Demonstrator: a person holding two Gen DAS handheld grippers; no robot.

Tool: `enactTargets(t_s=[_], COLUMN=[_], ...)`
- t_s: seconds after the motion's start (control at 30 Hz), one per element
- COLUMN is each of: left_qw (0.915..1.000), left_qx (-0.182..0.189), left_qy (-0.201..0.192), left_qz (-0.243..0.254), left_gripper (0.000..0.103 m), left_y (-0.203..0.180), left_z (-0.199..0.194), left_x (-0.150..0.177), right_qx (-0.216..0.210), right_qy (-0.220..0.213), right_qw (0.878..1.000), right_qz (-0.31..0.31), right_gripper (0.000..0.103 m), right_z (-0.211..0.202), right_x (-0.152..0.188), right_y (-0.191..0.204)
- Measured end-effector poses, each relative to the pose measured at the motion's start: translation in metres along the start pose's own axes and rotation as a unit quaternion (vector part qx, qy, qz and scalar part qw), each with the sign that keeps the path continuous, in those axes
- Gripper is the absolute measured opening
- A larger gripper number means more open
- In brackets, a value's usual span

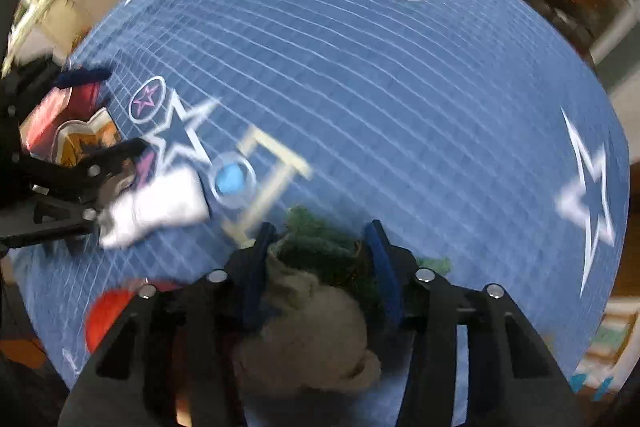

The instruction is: Collect trash

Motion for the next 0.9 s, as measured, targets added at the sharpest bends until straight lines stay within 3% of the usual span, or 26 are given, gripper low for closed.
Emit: enactTargets(t_s=[0.13, 0.23, 0.33, 0.4, 0.47, 0.6, 0.67, 0.77, 0.9], left_qw=[0.9994, 0.9989, 0.9961, 0.9938, 0.9894, 0.977, 0.9738, 0.9676, 0.967], left_qx=[0.019, 0.041, 0.086, 0.108, 0.144, 0.192, 0.192, 0.202, 0.195], left_qy=[-0.004, -0.002, 0.007, 0.003, -0.015, -0.056, -0.07, -0.084, -0.102], left_qz=[0.03, 0.022, 0.017, 0.025, -0.006, -0.074, -0.099, -0.127, -0.129], left_gripper=[0.079, 0.079, 0.08, 0.08, 0.08, 0.08, 0.081, 0.081, 0.081], left_y=[-0.011, -0.015, -0.027, -0.035, -0.029, -0.001, 0.014, 0.035, 0.046], left_z=[-0.022, -0.031, -0.046, -0.063, -0.082, -0.12, -0.13, -0.137, -0.142], left_x=[0.041, 0.071, 0.111, 0.14, 0.157, 0.187, 0.201, 0.223, 0.249], right_qx=[-0.006, -0.018, -0.064, -0.064, -0.083, -0.075, -0.057, -0.029, 0.011], right_qy=[-0.006, -0.024, -0.048, -0.067, -0.11, -0.197, -0.221, -0.246, -0.251], right_qw=[1.0, 0.998, 0.995, 0.995, 0.989, 0.972, 0.966, 0.955, 0.947], right_qz=[0.026, 0.057, 0.067, 0.045, 0.058, 0.101, 0.124, 0.16, 0.2], right_gripper=[0.044, 0.046, 0.048, 0.057, 0.062, 0.064, 0.069, 0.076, 0.076], right_z=[-0.024, -0.044, -0.063, -0.076, -0.097, -0.135, -0.142, -0.141, -0.121], right_x=[0.067, 0.113, 0.161, 0.187, 0.202, 0.235, 0.251, 0.273, 0.296], right_y=[-0.012, -0.009, 0.022, 0.049, 0.061, 0.062, 0.059, 0.062, 0.066])
Point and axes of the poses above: each gripper's, at about its wrist camera, not at the fingertips, and z roughly the way its jaws point, y to its left, x to its underside, the point moved 7 cm from there along z, roughly the way its jaws point, and after that the axes turned 9 degrees about -z, right-handed, at the moved point
